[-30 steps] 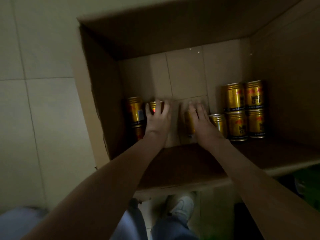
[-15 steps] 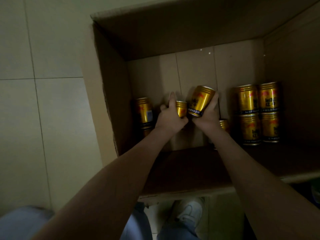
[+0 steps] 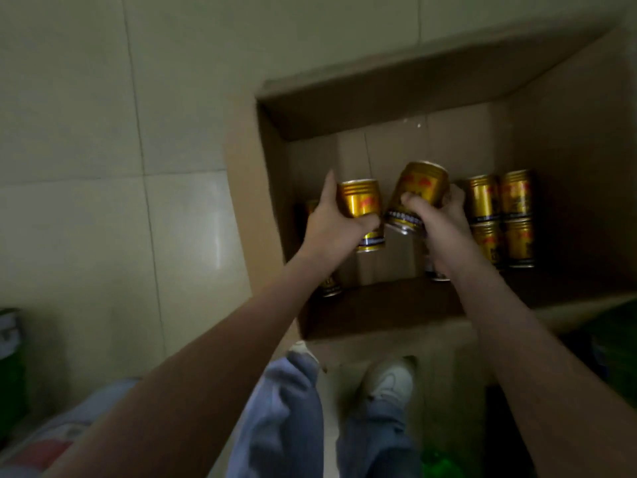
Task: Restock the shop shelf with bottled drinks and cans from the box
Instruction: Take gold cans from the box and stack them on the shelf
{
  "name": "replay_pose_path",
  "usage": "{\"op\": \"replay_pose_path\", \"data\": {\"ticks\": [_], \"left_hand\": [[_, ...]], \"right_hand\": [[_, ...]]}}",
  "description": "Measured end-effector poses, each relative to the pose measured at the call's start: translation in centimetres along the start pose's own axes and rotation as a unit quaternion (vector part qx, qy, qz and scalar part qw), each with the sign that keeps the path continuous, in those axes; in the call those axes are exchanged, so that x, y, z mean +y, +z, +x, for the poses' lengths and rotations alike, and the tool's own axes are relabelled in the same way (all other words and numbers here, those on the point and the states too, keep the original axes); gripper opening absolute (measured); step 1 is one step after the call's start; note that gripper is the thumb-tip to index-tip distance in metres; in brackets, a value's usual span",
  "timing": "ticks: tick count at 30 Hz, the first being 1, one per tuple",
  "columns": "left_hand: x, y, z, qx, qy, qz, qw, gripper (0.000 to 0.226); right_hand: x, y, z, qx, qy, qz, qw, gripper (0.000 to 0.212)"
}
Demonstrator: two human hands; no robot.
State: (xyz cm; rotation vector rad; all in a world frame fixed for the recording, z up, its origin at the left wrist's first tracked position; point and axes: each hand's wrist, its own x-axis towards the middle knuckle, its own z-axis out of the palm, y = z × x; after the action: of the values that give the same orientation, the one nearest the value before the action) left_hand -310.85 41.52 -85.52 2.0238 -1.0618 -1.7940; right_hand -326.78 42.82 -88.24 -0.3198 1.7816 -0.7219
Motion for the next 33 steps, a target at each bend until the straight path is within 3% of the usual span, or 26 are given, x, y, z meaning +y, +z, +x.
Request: {"op": "replay_pose_path", "data": {"ticks": [2, 4, 8, 14, 18, 24, 29, 33], "left_hand": [[4.2, -3.1, -4.3, -0.007, -0.020, -0.034, 0.999, 0.111], [9.0, -6.0, -9.1, -0.034, -0.023, -0.071, 0.997, 0.101], [19.3, -10.8, -19.7, -0.142, 0.026, -0.094, 0.985, 0.075], [31.0, -15.0, -34.0, -0.267, 0.112, -0.103, 0.952, 0.065], [37.1, -16.5, -43.0, -0.338, 0.163, -0.097, 0.922, 0.055], [40.7, -17.5, -57.6, -0.405, 0.265, -0.050, 0.874, 0.053], [37.4, -17.3, -70.5, -0.412, 0.357, -0.012, 0.838, 0.053], [35.1, -16.0, -80.3, -0.445, 0.394, 0.007, 0.805, 0.036]], "right_hand": [[-4.7, -1.6, -6.3, -0.039, 0.016, 0.080, 0.996, 0.052], [-9.5, -2.9, -12.6, -0.068, 0.025, 0.143, 0.987, 0.038], [-18.6, -5.0, -24.9, -0.103, -0.001, 0.213, 0.972, 0.055], [-29.8, -8.8, -41.1, -0.105, -0.081, 0.226, 0.965, 0.077], [-34.2, -11.2, -50.5, -0.076, -0.146, 0.223, 0.961, 0.067], [-34.8, -14.6, -64.9, -0.025, -0.270, 0.258, 0.927, 0.062], [-29.9, -18.3, -77.8, -0.020, -0.333, 0.269, 0.904, 0.065], [-25.7, -22.4, -88.0, -0.008, -0.365, 0.266, 0.892, 0.063]]}}
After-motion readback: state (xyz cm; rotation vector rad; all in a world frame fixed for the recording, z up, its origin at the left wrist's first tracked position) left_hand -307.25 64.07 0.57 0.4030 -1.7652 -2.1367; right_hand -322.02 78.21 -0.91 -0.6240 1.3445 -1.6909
